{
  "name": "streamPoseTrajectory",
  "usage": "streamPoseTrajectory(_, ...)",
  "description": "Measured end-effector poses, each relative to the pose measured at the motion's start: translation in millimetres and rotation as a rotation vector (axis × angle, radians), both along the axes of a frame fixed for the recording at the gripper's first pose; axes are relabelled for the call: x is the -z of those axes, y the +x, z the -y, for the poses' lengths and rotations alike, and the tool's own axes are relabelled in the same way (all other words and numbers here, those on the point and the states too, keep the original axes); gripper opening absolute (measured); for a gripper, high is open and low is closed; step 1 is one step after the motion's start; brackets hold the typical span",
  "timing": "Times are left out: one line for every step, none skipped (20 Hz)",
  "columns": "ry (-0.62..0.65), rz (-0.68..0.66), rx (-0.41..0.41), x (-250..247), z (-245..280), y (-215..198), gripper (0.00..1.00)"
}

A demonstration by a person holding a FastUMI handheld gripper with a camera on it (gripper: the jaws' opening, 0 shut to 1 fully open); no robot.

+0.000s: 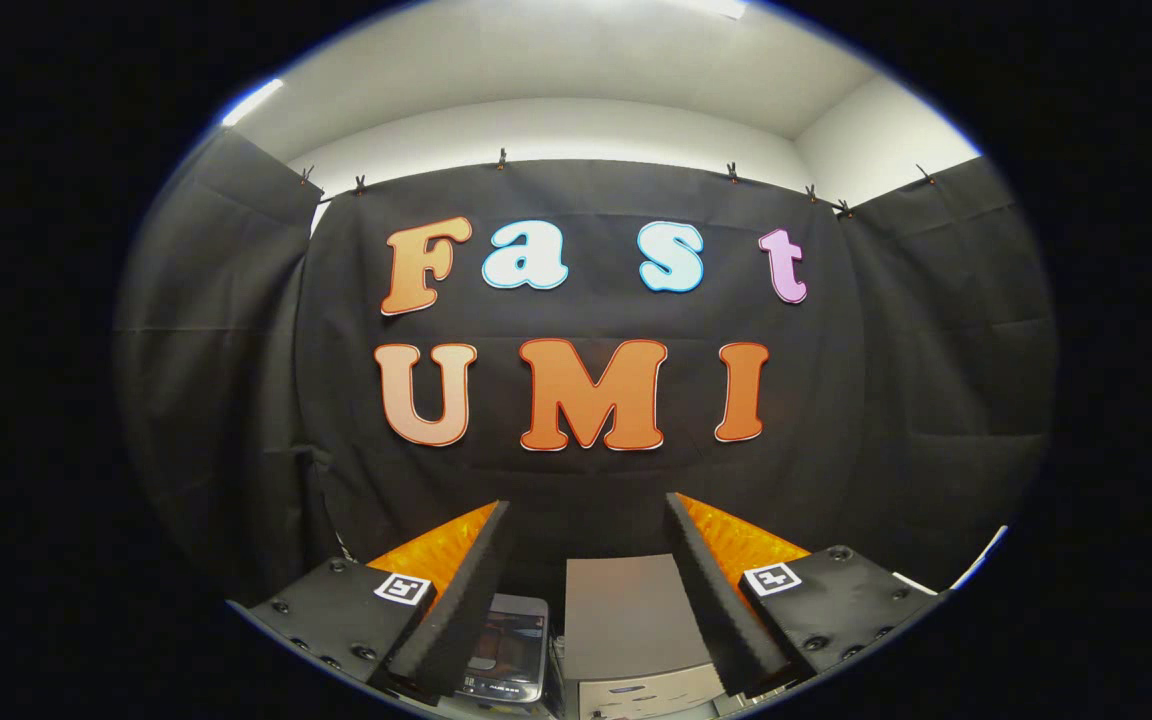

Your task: Put the clothes into the washing machine and then close the washing machine lid.

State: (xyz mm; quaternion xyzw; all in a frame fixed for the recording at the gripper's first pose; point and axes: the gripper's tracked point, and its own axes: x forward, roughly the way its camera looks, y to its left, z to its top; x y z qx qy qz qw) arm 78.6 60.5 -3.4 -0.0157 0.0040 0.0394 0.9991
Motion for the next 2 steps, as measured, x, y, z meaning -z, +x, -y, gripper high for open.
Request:
streamPoseTrajectory(0.000,0.000,0.000,-0.4,0.0,0.1,0.98)
streamPoseTrajectory(0.000,-0.001,0.002,0.0,0.1,0.6,0.98)
